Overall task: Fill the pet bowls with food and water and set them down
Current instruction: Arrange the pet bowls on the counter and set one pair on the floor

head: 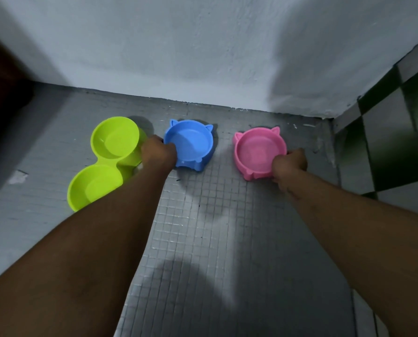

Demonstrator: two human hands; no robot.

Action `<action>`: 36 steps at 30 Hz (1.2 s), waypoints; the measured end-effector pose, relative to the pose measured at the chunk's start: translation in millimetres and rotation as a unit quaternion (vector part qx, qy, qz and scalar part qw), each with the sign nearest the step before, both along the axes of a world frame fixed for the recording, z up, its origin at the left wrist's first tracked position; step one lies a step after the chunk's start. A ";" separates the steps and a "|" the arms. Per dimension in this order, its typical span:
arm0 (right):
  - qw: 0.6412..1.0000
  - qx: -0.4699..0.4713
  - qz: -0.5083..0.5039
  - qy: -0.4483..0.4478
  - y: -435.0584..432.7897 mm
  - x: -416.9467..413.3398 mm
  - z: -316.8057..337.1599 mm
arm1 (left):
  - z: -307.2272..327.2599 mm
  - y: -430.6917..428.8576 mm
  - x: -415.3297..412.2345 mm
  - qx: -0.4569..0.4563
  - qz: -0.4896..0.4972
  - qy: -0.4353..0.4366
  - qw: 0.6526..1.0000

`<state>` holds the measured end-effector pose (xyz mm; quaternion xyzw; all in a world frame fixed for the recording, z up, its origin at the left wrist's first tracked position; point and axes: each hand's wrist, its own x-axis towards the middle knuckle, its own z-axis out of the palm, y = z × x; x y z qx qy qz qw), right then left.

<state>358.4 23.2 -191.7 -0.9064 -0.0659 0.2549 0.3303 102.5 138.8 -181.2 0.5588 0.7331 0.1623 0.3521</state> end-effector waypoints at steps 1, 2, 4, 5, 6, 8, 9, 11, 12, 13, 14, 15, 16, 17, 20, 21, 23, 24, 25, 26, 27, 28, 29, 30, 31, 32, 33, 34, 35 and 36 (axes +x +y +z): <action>1.000 0.006 0.007 0.004 -2.4 -5.2 9.8 | 0.1 -2.3 -0.9 0.006 0.003 -0.011 1.000; 1.000 0.011 0.019 0.006 -4.8 -9.5 18.5 | 1.3 -4.9 -1.0 0.010 0.007 -0.025 1.000; 0.999 0.024 0.041 -0.001 -10.6 -14.4 28.9 | -3.4 -8.9 -4.7 0.014 0.010 -0.073 0.997; 0.998 0.036 0.046 0.004 -13.7 -16.1 32.5 | -3.2 -11.4 -6.8 0.014 0.017 -0.105 0.994; 0.997 0.050 0.049 0.011 -16.2 -17.3 35.5 | 3.3 -15.8 -8.4 0.005 0.024 -0.141 0.990; 0.995 0.083 0.046 0.038 -23.3 -22.3 48.9 | 21.4 -26.3 -11.0 -0.022 0.034 -0.217 0.975; 0.993 0.094 0.044 0.052 -26.7 -25.4 56.3 | 34.1 -30.8 -13.1 -0.035 0.040 -0.247 0.968; 0.991 0.099 0.055 0.070 -37.7 -36.0 79.2 | 57.4 -38.3 -19.9 -0.046 0.049 -0.275 0.959; 0.991 0.095 0.066 0.069 -44.3 -41.4 93.7 | 70.7 -42.8 -23.9 -0.049 0.054 -0.286 0.955; 0.991 0.092 0.074 0.066 -50.8 -46.9 109.2 | 85.3 -48.1 -28.7 -0.050 0.058 -0.294 0.953; 0.990 0.093 0.079 0.068 -57.4 -52.4 127.6 | 102.1 -54.5 -33.6 -0.050 0.062 -0.304 0.949; 0.989 0.096 0.081 0.072 -63.7 -57.4 147.2 | 121.5 -62.5 -37.4 -0.052 0.063 -0.312 0.947; 0.989 0.102 0.080 0.078 -69.8 -62.2 169.2 | 140.9 -70.8 -41.3 -0.051 0.058 -0.313 0.946; 0.988 0.107 0.078 0.086 -75.9 -66.4 191.1 | 160.7 -79.5 -44.5 -0.047 0.052 -0.311 0.948; 0.987 0.116 0.072 0.088 -95.6 -78.2 260.0 | 221.1 -106.5 -54.6 -0.038 0.041 -0.315 0.947; 0.987 0.122 0.064 0.086 -102.4 -82.5 284.6 | 242.4 -115.0 -58.1 -0.038 0.042 -0.321 0.946; 0.987 0.128 0.058 0.082 -118.1 -92.6 335.0 | 288.6 -131.2 -65.8 -0.039 0.038 -0.326 0.944; 0.987 0.127 0.060 0.080 -128.1 -98.1 360.4 | 311.9 -139.8 -70.5 -0.044 0.036 -0.327 0.943; 0.986 0.130 0.058 0.082 -138.3 -104.1 386.5 | 337.3 -147.4 -76.0 -0.049 0.033 -0.330 0.942; 0.986 0.137 0.054 0.083 -148.6 -111.1 414.5 | 365.1 -154.2 -82.8 -0.050 0.028 -0.335 0.941; 0.985 0.142 0.051 0.082 -160.1 -118.7 443.7 | 393.9 -162.2 -90.6 -0.052 0.021 -0.336 0.940; 0.985 0.143 0.049 0.079 -171.6 -125.9 472.5 | 423.4 -169.7 -98.3 -0.055 0.015 -0.335 0.940; 0.986 0.144 0.046 0.077 -182.5 -132.4 499.9 | 452.0 -176.8 -105.0 -0.060 0.009 -0.334 0.941; 0.986 0.146 0.045 0.074 -193.4 -138.5 525.1 | 478.7 -183.5 -111.3 -0.064 0.004 -0.334 0.940; 0.985 0.150 0.045 0.070 -204.3 -144.8 548.1 | 504.1 -190.5 -117.5 -0.068 0.005 -0.339 0.938; 0.984 0.157 0.050 0.062 -214.0 -150.7 569.6 | 528.1 -196.2 -123.3 -0.070 0.008 -0.345 0.936; 0.983 0.169 0.053 0.053 -222.1 -155.7 589.6 | 550.2 -199.7 -126.9 -0.068 0.007 -0.350 0.934; 0.981 0.179 0.047 0.051 -230.3 -160.0 607.2 | 569.7 -202.3 -129.2 -0.067 -0.002 -0.348 0.935; 0.981 0.185 0.040 0.052 -239.2 -164.6 622.0 | 586.5 -205.5 -131.2 -0.069 -0.010 -0.342 0.937; 0.980 0.190 0.032 0.051 -247.7 -169.6 635.4 | 603.0 -210.5 -132.9 -0.067 -0.017 -0.339 0.938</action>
